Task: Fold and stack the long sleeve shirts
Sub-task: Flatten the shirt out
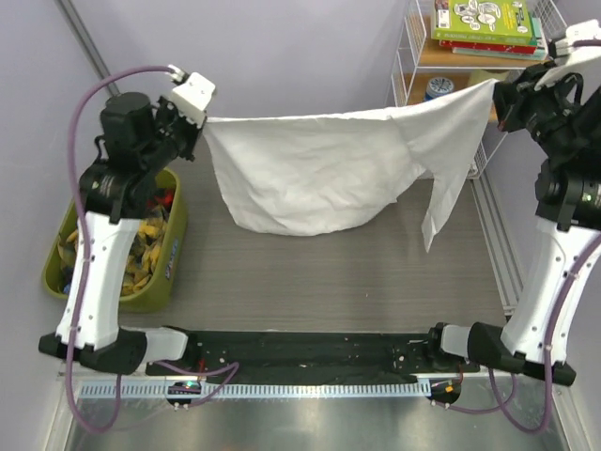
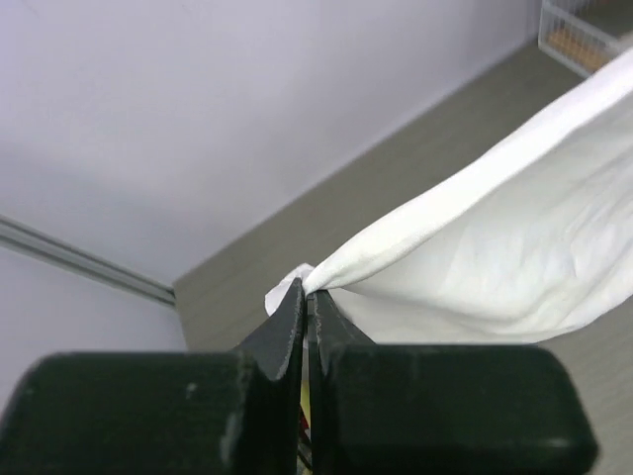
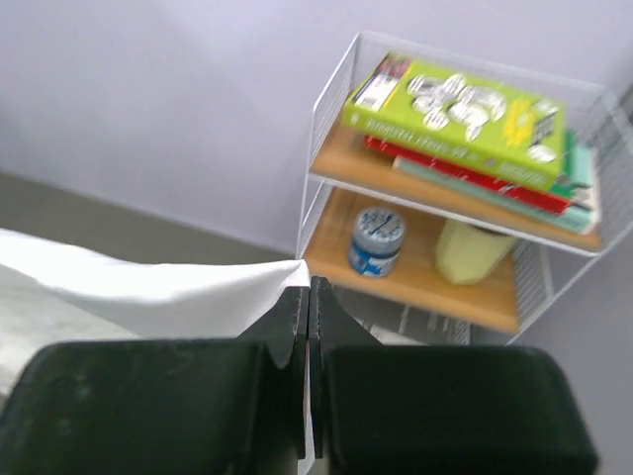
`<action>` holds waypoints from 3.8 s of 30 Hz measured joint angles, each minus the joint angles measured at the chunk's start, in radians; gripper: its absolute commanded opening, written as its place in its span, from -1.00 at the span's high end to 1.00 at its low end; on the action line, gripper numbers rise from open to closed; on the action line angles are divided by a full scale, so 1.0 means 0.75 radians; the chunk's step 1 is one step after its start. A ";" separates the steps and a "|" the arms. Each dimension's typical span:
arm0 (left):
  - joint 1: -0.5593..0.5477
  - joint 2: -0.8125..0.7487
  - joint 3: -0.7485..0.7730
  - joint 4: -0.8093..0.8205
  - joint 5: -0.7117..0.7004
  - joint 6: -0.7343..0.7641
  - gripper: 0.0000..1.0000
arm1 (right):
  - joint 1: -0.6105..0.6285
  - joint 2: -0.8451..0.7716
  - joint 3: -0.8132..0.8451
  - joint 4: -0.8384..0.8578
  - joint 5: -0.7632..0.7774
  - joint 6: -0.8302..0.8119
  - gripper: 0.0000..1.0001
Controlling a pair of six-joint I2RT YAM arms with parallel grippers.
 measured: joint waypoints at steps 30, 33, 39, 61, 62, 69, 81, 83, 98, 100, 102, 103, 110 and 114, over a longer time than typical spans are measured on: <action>-0.004 -0.362 -0.143 0.281 0.089 -0.145 1.00 | 0.002 -0.265 -0.049 0.302 0.266 -0.213 0.98; -0.002 -0.232 -0.381 0.316 0.027 -0.084 1.00 | 0.022 -0.098 -0.250 0.249 0.185 -0.249 0.98; 0.049 0.164 -0.724 0.371 -0.037 0.018 0.41 | 0.242 0.281 -0.684 0.140 0.293 -0.335 0.02; -0.133 0.117 -1.006 0.004 0.262 0.201 -0.53 | 0.015 0.223 -0.990 -0.780 0.074 -0.652 -0.39; -0.138 0.129 -1.048 -0.024 0.259 0.210 -0.54 | 0.015 0.236 -1.015 -0.802 0.072 -0.655 -0.39; -0.130 0.164 -1.115 -0.073 0.247 0.274 -0.55 | 0.092 0.266 -1.196 -0.764 0.093 -0.609 -0.38; -0.145 0.346 -1.248 0.028 0.016 0.398 -0.22 | 0.248 0.500 -1.235 -0.636 0.210 -0.469 -0.36; -0.145 0.375 -1.252 0.045 -0.026 0.411 -0.15 | 0.247 0.498 -1.243 -0.631 0.238 -0.456 -0.37; 0.038 0.395 -1.240 0.062 -0.101 0.494 -0.24 | 0.249 0.593 -1.280 -0.633 0.229 -0.437 0.85; 0.037 0.388 -1.233 0.057 -0.080 0.486 -0.24 | 0.250 0.593 -1.277 -0.652 0.196 -0.455 0.97; 0.036 0.374 -1.227 0.057 -0.063 0.480 -0.24 | 0.251 0.585 -1.268 -0.671 0.168 -0.461 0.98; 0.036 0.365 -1.224 0.057 -0.056 0.478 -0.23 | 0.251 0.572 -1.264 -0.675 0.152 -0.466 0.97; 0.036 0.289 -1.213 0.032 0.012 0.466 -0.40 | 0.264 0.364 -1.097 -0.751 -0.015 -0.527 0.98; 0.036 0.245 -1.142 -0.006 0.092 0.426 -0.41 | 0.391 0.344 -0.794 -0.680 -0.098 -0.451 0.98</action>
